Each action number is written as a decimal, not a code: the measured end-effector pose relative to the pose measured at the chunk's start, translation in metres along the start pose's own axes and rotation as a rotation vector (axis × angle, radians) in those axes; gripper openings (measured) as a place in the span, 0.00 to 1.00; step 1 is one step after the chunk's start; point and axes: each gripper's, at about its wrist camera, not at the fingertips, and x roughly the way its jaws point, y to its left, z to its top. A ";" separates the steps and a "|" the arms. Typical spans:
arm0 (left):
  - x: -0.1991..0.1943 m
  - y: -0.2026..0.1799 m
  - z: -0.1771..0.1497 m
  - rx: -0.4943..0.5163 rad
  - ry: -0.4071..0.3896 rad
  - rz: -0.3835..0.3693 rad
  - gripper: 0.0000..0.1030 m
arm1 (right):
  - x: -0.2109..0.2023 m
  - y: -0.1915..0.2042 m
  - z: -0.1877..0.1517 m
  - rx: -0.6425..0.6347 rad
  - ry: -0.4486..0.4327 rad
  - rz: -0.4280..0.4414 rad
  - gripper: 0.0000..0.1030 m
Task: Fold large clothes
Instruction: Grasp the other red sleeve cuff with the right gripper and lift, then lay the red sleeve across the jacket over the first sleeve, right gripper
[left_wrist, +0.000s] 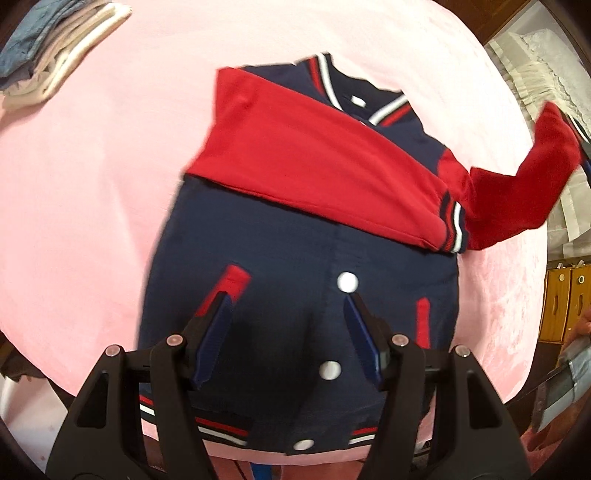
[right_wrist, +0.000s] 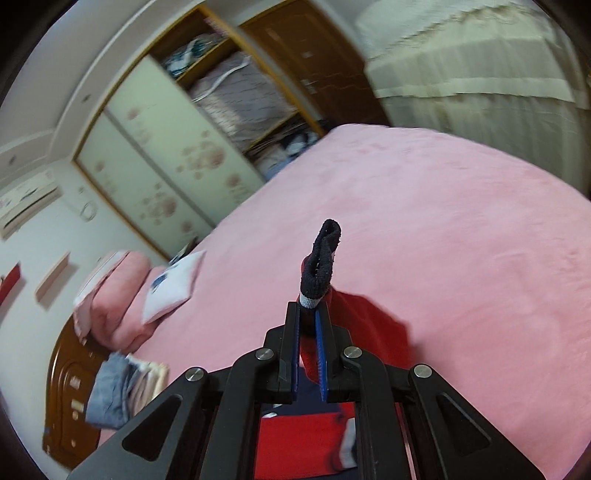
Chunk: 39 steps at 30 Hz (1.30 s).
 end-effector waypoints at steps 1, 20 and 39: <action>-0.001 0.007 0.003 -0.001 -0.003 -0.004 0.58 | 0.006 0.015 -0.006 -0.017 0.014 0.016 0.07; 0.011 0.074 0.065 0.046 -0.049 -0.028 0.58 | 0.106 0.065 -0.239 -0.182 0.413 -0.031 0.11; 0.080 0.020 0.095 -0.040 -0.071 -0.094 0.58 | -0.004 0.008 -0.207 -0.244 0.478 -0.065 0.33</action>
